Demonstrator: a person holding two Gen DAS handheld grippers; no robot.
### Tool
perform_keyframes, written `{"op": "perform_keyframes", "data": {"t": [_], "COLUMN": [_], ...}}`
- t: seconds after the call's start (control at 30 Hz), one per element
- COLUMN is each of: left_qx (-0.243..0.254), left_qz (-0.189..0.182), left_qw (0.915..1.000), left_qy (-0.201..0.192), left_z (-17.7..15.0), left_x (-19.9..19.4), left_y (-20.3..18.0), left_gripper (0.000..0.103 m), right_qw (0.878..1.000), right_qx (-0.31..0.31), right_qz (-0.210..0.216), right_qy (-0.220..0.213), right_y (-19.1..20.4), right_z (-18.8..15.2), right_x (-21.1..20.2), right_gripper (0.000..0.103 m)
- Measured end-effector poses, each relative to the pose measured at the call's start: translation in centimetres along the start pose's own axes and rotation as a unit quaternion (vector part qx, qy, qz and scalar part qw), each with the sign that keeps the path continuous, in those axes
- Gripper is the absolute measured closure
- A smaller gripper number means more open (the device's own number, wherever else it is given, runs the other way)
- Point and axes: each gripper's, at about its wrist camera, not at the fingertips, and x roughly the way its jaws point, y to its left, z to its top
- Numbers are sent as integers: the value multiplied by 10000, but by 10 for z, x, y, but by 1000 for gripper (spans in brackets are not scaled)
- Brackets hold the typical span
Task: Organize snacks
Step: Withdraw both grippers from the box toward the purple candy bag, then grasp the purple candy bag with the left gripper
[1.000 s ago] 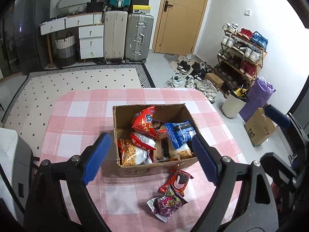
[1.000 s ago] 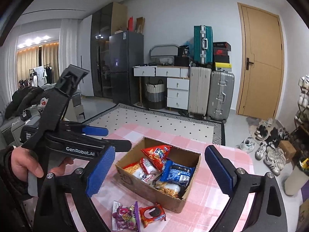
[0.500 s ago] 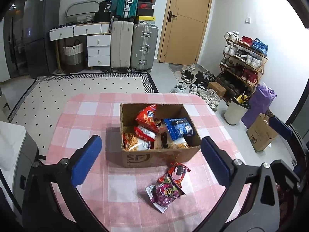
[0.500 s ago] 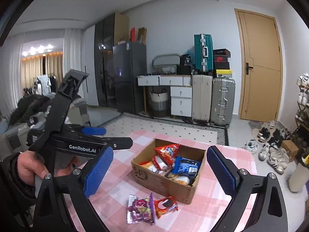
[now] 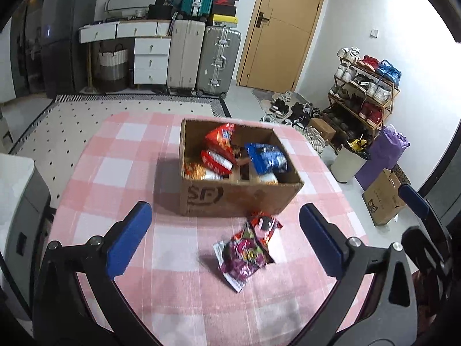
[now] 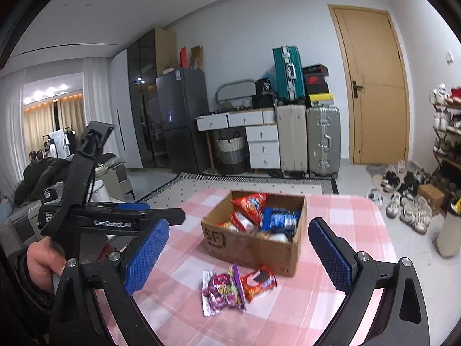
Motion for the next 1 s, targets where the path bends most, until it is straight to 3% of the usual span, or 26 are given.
{"op": "perform_keyframes", "data": {"t": [0.37,0.57,1.0], "left_qx": [-183,-214,-353], "left_qz": [-90,-128,-366], "left_qw": [9976,9942,9876], "left_qy": [659,1045,1485], "left_z": [-52,-74,-92], "left_x": [56,96,163], "left_y": [8,8,12], "left_gripper": [1,1,1], "right_qw": [9974,9951,9913], "right_qx": [377,552,750], "right_qz": [-302,-245,-350], "right_qy": [539,788,1028], "right_y": [-22,-33,-49], "right_z": [-51,-80,-101], "right_x": [25,44,64], "right_gripper": [4,4,4]}}
